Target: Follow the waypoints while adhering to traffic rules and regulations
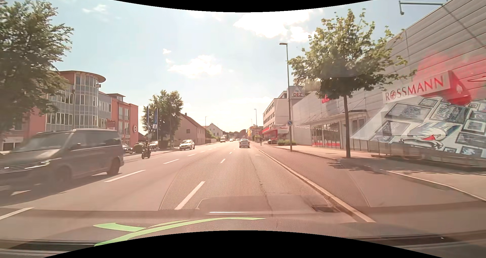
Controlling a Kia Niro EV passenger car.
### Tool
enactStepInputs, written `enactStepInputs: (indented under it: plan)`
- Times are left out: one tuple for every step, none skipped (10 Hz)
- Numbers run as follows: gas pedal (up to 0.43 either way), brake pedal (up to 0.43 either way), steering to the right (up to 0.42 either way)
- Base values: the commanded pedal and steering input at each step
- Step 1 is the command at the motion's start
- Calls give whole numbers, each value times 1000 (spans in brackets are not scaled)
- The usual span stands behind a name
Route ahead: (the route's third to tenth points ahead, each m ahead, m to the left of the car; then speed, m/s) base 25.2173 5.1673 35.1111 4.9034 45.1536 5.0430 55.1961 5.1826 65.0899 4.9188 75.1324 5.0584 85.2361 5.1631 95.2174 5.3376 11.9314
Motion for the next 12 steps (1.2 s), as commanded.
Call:
enactStepInputs:
  plan:
    - [98, 0, -3]
    - [98, 0, 0]
    - [98, 0, 3]
    - [98, 0, 3]
    - [98, 0, 3]
    - [98, 0, 3]
    - [98, 0, 3]
    - [98, 0, 3]
    - [98, 0, 3]
    - [98, 0, 3]
    - [98, 0, 2]
    - [98, 0, 2]
